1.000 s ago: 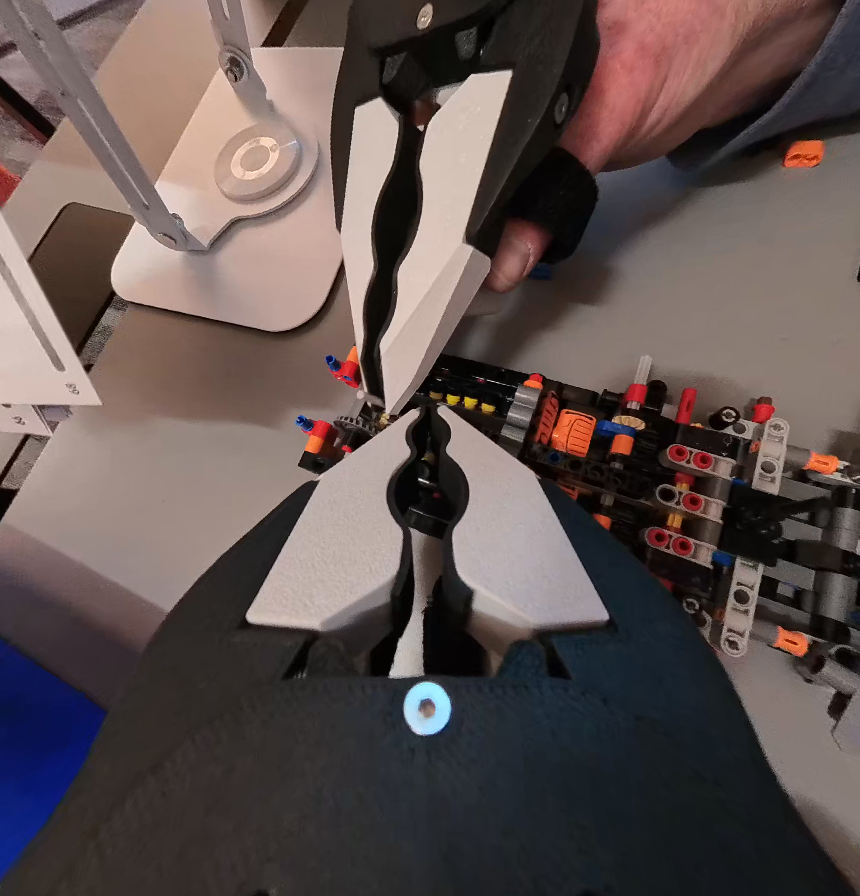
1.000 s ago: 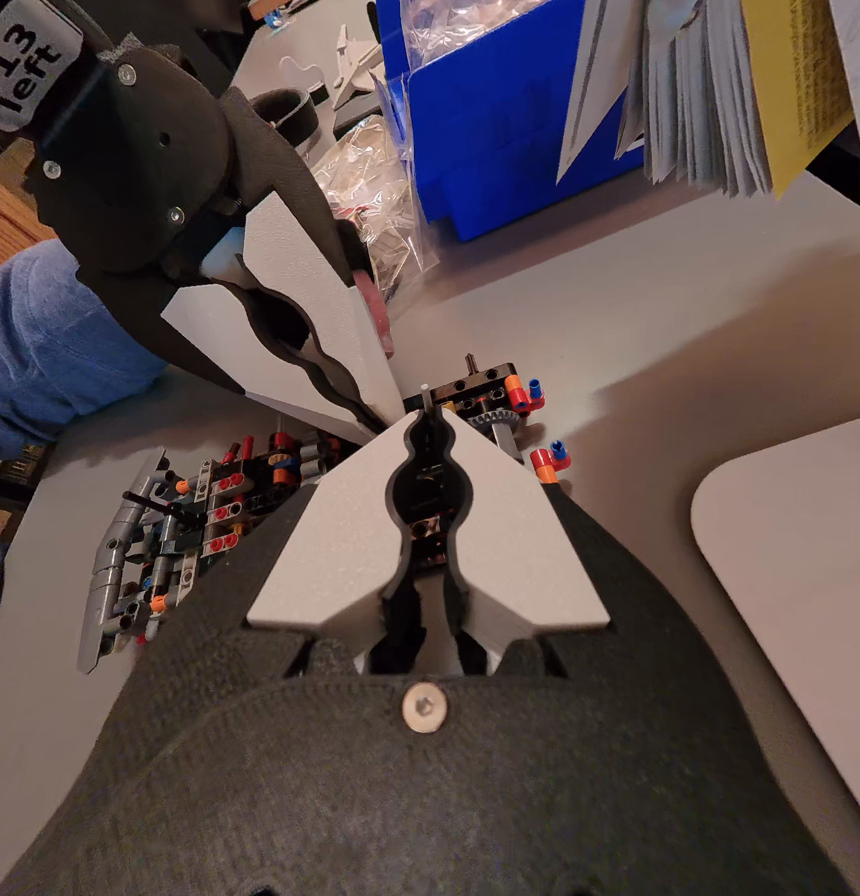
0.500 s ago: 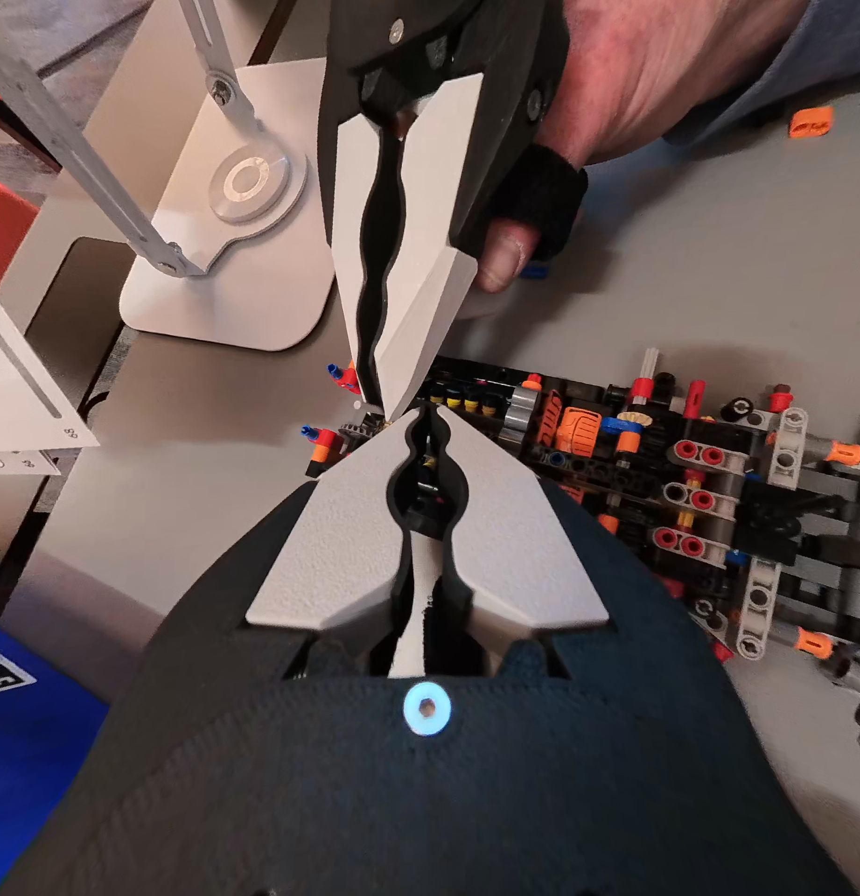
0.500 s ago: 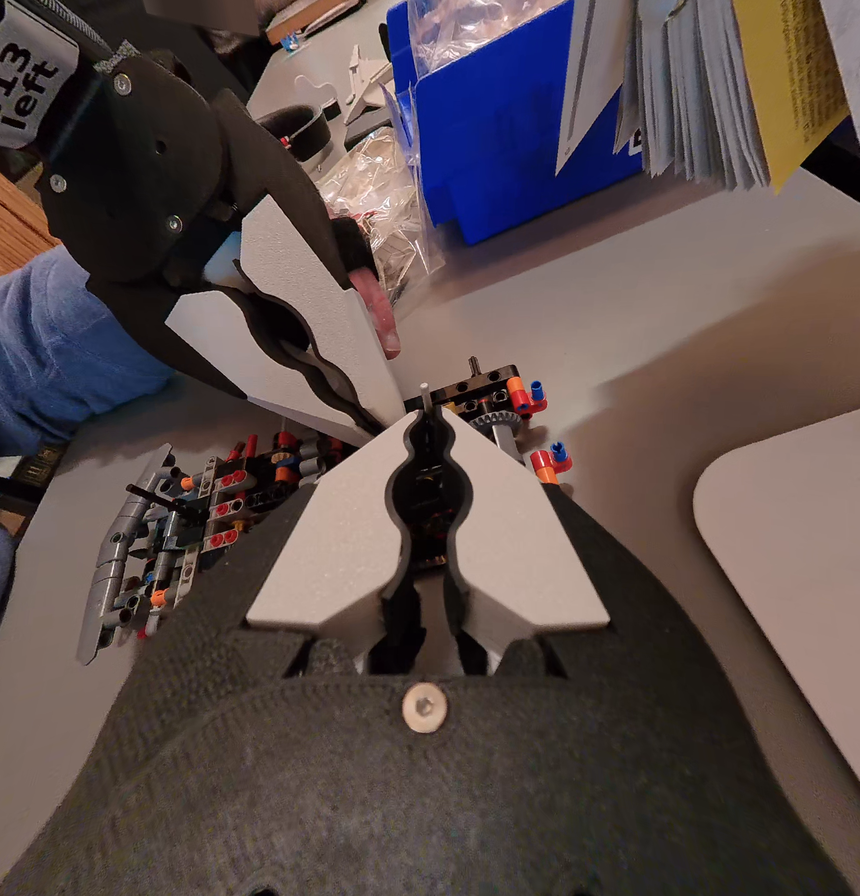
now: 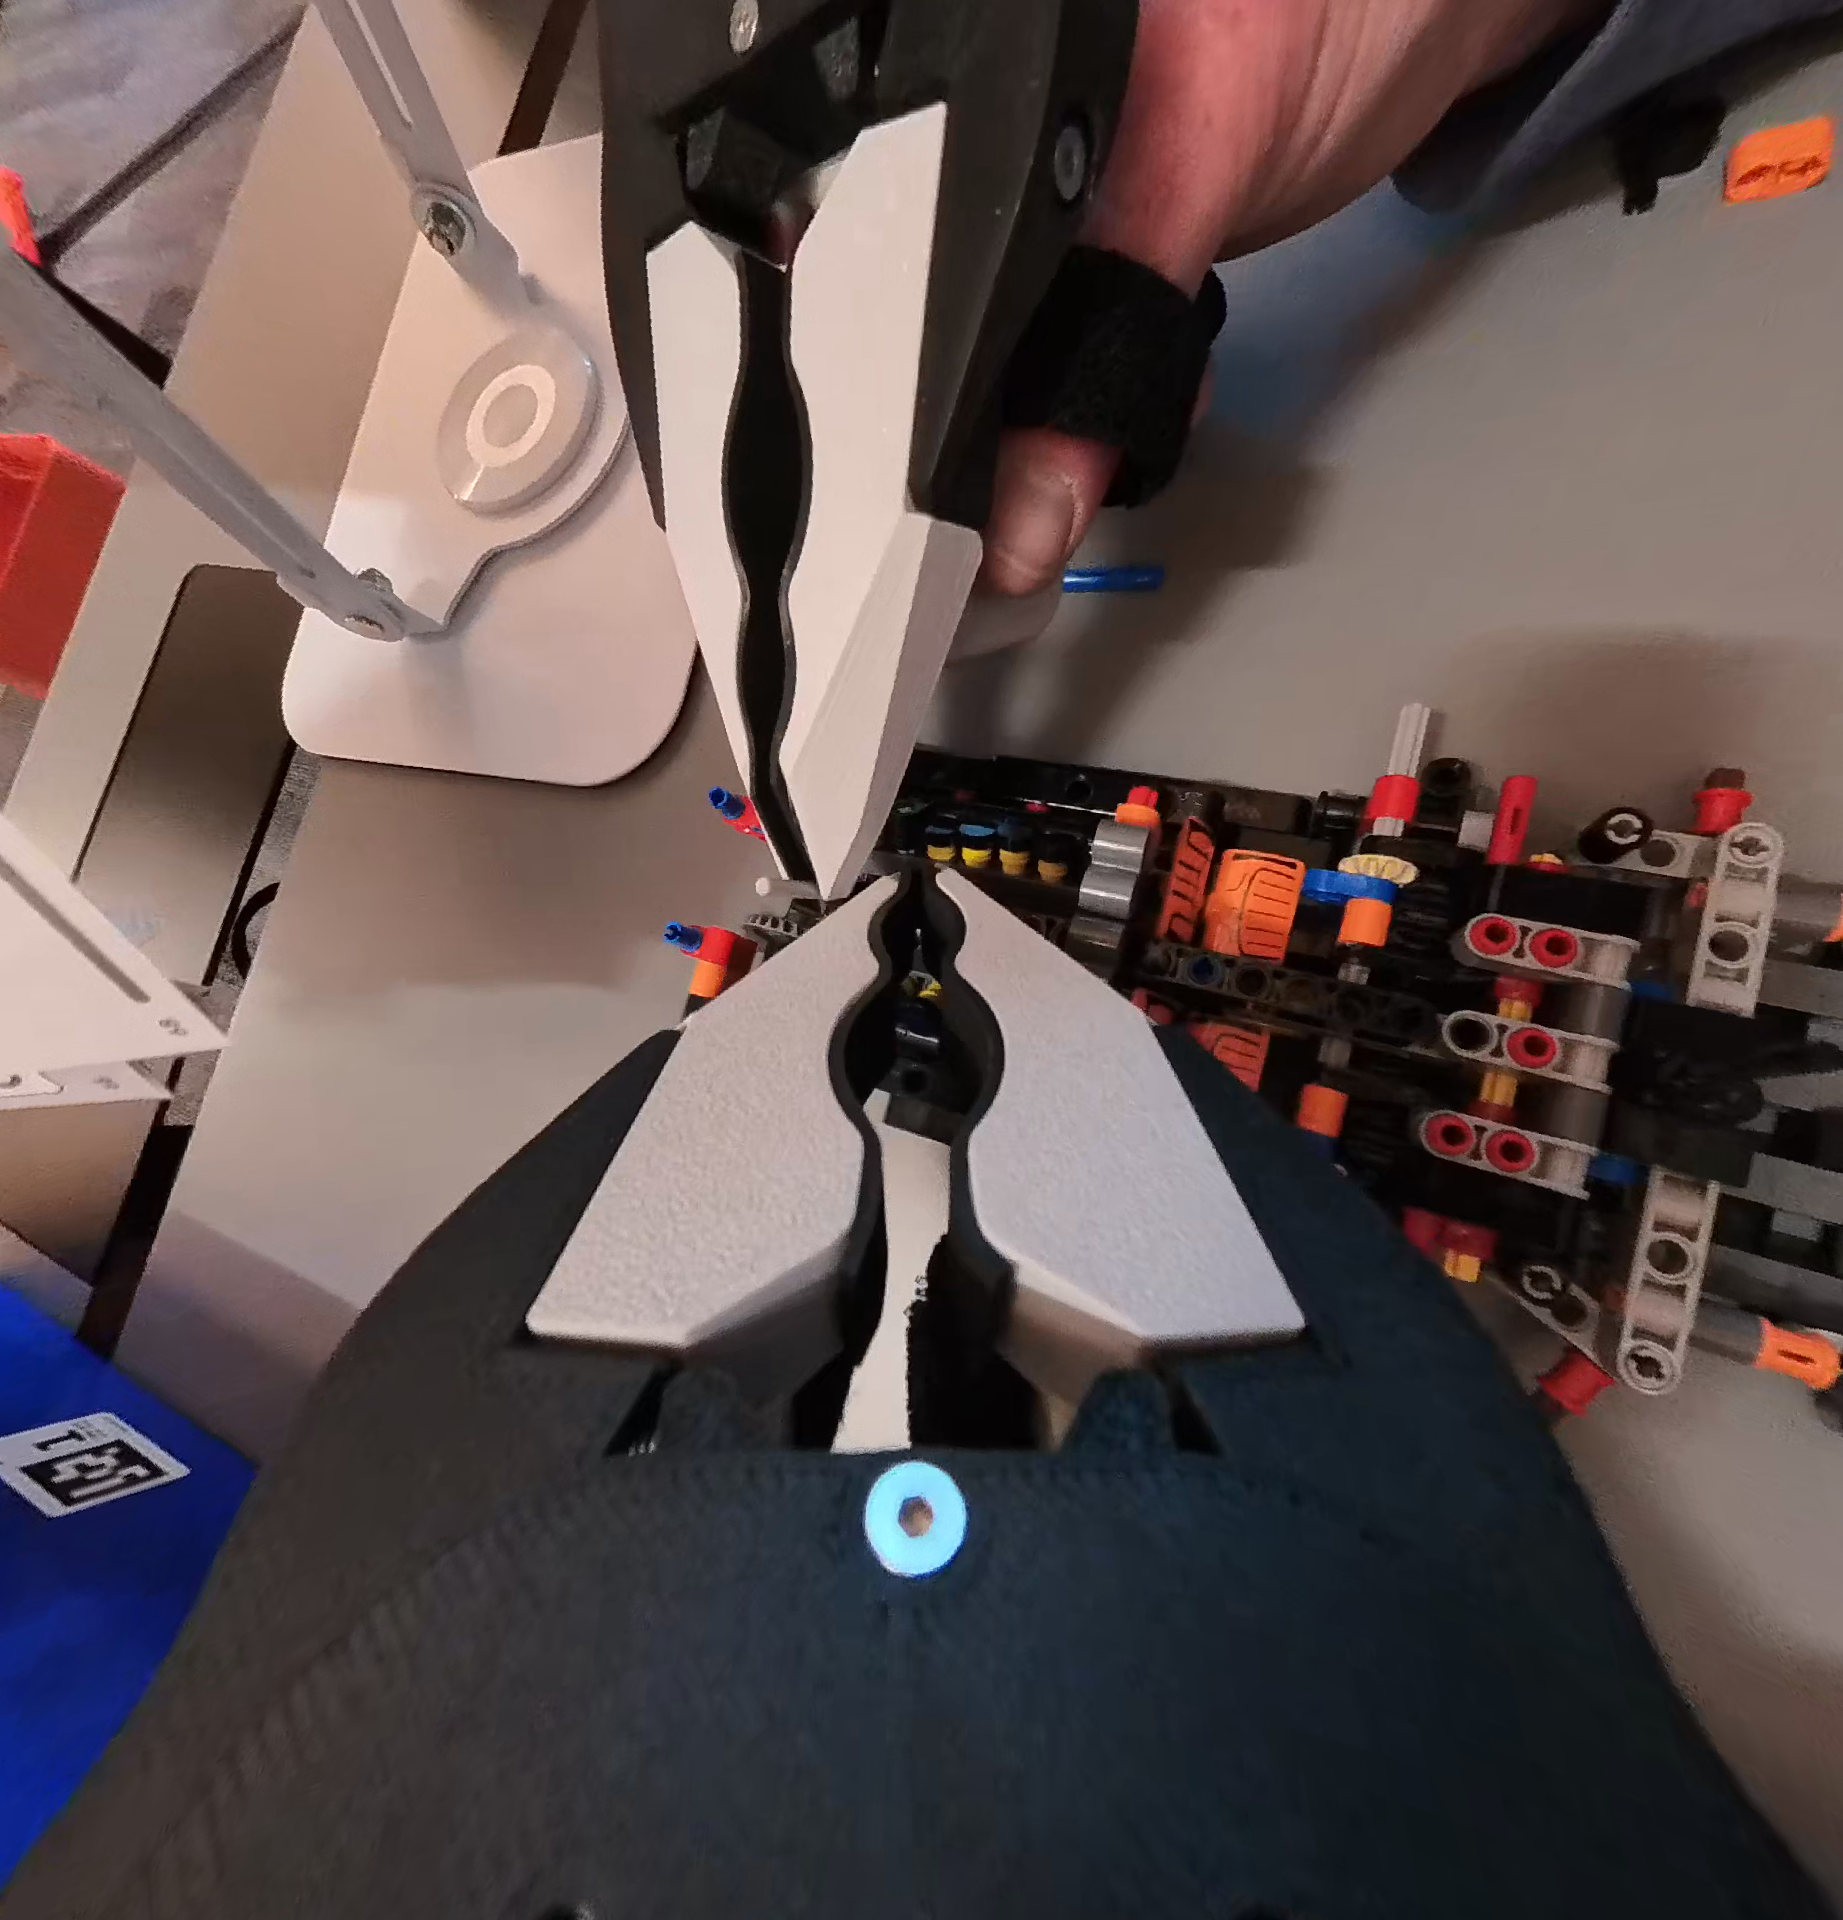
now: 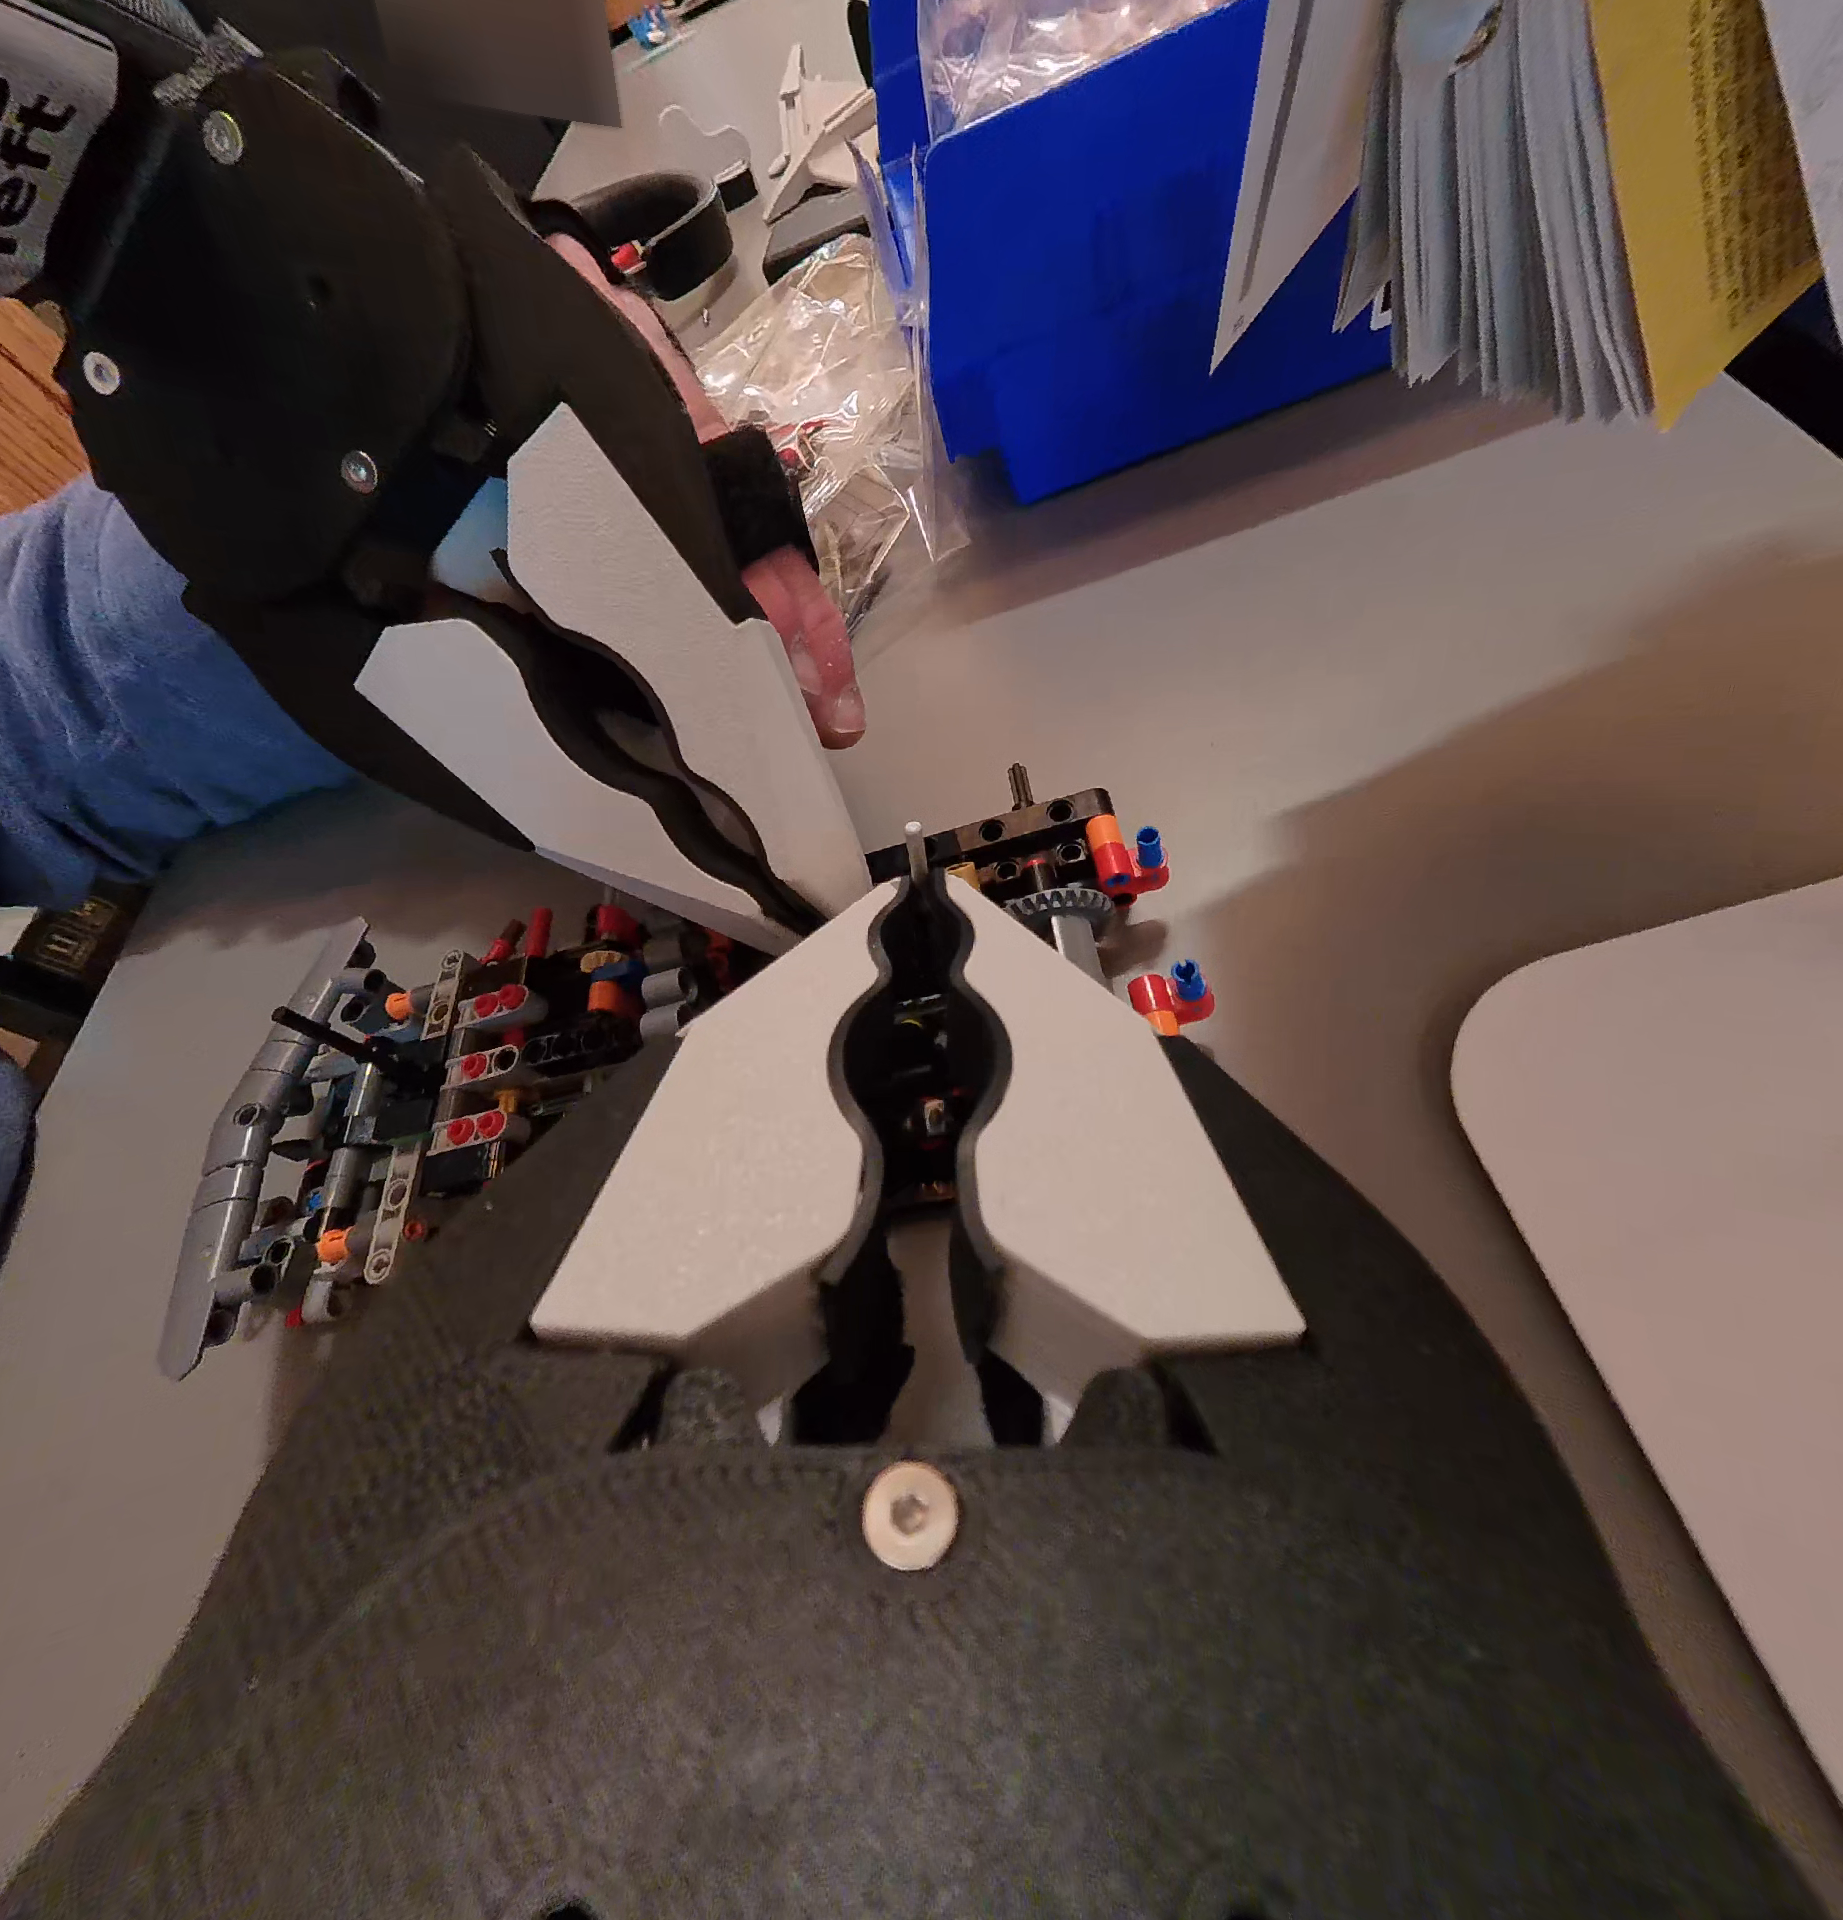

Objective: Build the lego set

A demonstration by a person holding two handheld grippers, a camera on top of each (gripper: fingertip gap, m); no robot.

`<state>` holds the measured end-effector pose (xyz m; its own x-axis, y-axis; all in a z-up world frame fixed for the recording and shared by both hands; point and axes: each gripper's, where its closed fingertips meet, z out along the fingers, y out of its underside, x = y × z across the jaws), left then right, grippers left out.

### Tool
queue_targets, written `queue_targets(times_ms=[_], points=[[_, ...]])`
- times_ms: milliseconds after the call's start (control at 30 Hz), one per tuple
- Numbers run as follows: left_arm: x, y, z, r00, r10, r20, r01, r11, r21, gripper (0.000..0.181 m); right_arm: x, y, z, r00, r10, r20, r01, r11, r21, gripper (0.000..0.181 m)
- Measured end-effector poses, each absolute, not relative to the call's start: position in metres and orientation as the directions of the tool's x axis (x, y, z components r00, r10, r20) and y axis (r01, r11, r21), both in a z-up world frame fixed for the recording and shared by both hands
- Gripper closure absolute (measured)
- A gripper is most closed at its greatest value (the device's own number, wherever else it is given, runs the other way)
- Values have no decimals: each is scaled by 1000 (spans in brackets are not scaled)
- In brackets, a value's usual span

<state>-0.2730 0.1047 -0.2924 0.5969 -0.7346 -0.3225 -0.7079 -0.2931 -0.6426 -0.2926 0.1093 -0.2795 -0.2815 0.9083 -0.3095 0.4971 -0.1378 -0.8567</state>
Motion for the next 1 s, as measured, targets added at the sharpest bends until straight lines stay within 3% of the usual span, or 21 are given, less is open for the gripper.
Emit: queue_targets(times_ms=[633,800,1000], points=[[-263,108,-297,536,-749,-389,-780,-263,-568,181,-282,114,-289,-277,916,-290,550,-97,-830,178],[-264,106,-297,552,-751,-363,-756,-267,-597,181,-281,113,-287,-291,911,-291,542,-94,-835,180],[-263,105,-297,560,-752,-347,-737,-260,-624,181,-285,110,-283,-313,899,-307,518,-109,-848,171]])
